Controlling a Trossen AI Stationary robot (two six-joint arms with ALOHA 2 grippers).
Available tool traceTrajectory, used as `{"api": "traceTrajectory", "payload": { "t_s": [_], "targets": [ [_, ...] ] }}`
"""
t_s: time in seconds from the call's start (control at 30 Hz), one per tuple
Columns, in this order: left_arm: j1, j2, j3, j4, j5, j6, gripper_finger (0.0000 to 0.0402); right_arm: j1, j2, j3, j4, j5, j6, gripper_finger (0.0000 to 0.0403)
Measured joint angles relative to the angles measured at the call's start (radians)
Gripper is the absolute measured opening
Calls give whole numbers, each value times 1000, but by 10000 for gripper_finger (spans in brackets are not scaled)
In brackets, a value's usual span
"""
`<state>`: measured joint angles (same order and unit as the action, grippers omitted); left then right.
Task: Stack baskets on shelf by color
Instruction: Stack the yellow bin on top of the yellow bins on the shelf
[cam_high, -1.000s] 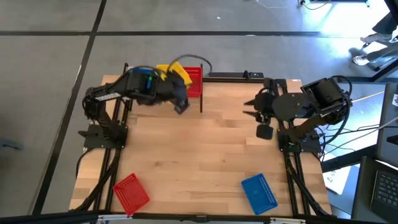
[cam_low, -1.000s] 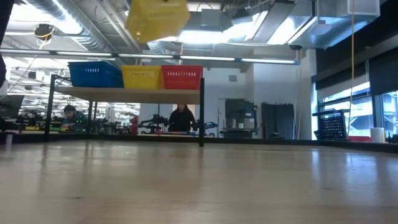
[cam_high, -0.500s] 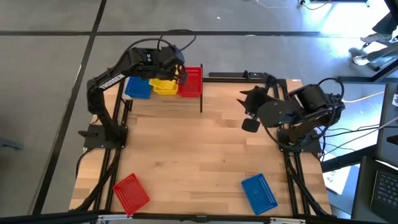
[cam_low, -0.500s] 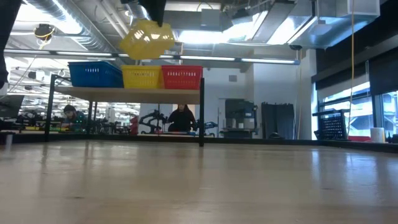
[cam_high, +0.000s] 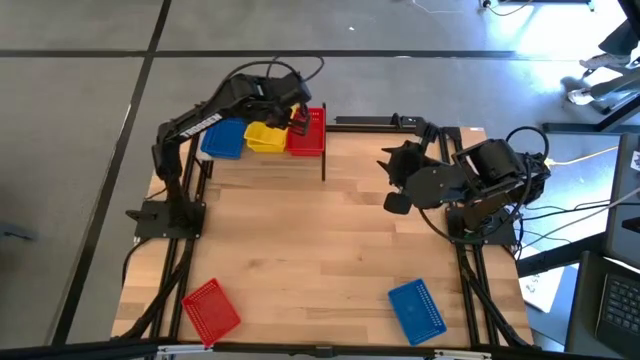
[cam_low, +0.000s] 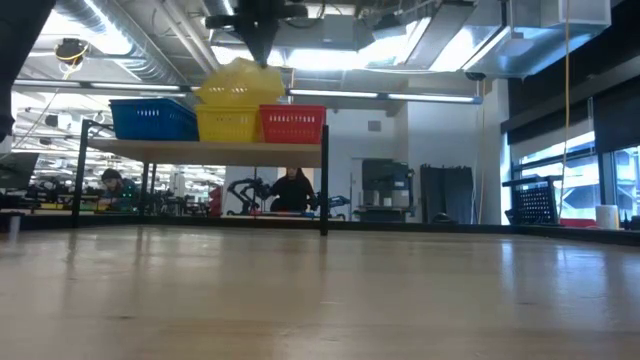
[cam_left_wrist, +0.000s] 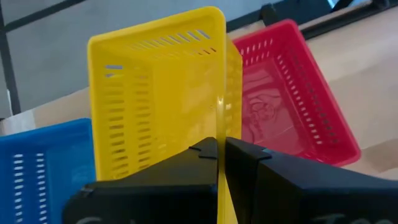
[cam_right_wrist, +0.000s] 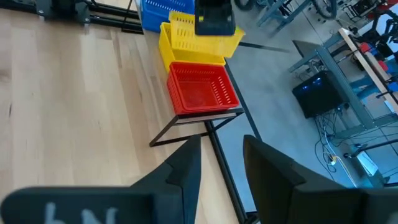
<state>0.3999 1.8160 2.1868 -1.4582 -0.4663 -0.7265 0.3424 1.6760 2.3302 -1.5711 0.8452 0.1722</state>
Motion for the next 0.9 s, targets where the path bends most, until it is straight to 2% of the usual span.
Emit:
{"api": "traceTrajectory", "payload": {
  "t_s": [0.73,0.9],
  "targets": [
    [23,30,0,-53,-31,-4,0,0,0,0,0,0,2,117],
    [24,30,0,-53,-31,28,22,0,0,0,0,0,2,117]
  ]
}}
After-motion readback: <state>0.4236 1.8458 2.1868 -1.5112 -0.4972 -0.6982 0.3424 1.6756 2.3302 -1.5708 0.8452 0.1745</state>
